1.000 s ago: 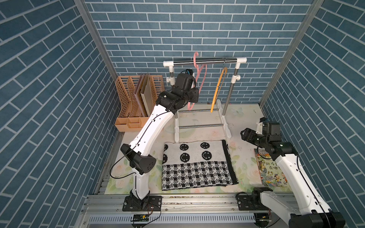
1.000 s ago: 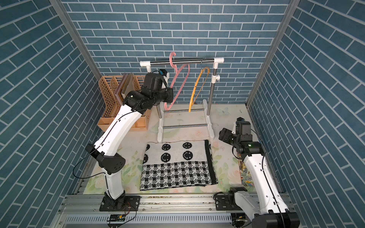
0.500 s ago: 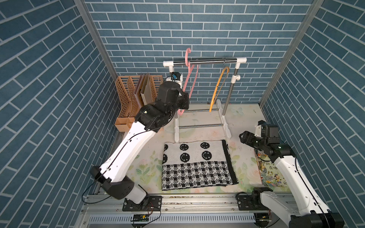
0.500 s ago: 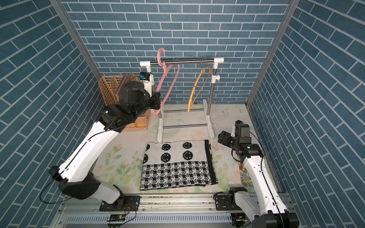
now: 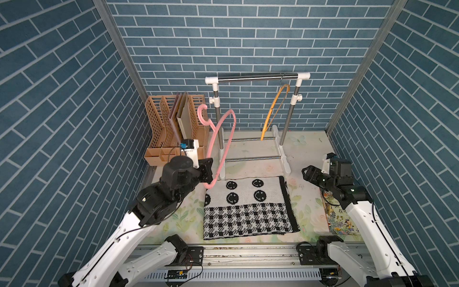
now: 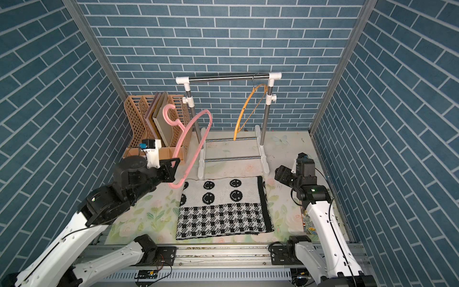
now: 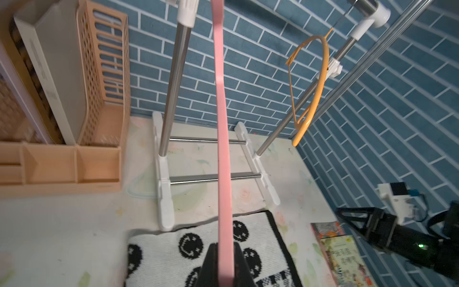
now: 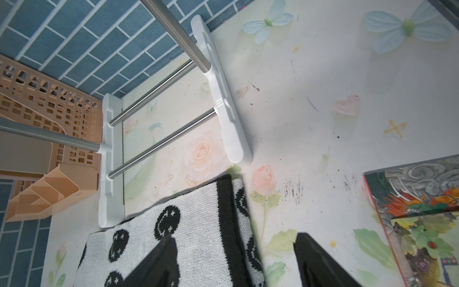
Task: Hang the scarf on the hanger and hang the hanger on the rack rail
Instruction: Pick up the hanger from the clothesline, then hang the scarf on the hanger.
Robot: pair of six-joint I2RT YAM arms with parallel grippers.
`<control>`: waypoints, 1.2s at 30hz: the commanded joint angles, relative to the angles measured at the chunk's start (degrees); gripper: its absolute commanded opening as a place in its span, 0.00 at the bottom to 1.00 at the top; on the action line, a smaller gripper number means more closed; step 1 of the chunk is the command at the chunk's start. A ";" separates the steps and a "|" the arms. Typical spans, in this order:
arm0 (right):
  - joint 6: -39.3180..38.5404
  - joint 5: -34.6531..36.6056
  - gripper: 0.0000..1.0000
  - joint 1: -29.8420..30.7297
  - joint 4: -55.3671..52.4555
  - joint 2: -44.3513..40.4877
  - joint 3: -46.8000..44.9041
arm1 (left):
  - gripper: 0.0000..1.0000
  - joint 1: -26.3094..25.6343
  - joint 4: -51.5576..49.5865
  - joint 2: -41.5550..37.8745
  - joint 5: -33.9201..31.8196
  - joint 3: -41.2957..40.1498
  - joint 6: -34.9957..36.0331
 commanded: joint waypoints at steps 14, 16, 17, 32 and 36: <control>8.82 -1.64 0.78 0.38 8.47 -8.75 -14.08 | 0.00 -38.91 26.50 1.42 -33.35 -30.70 -32.99; 8.82 -1.65 0.78 0.34 8.79 -8.89 -14.88 | 0.00 -45.90 27.17 7.17 -39.10 -28.60 -36.14; 8.80 -1.74 0.77 0.38 8.89 -8.93 -15.01 | 0.00 -48.32 25.83 9.73 -40.97 -27.12 -38.29; 7.81 -5.68 0.78 2.43 9.60 -9.45 -16.85 | 0.00 -59.24 10.54 25.99 -45.53 -21.85 -67.14; 7.23 -9.14 0.78 2.40 8.65 -10.22 -19.13 | 0.00 -59.43 10.53 31.56 -43.57 -20.35 -69.62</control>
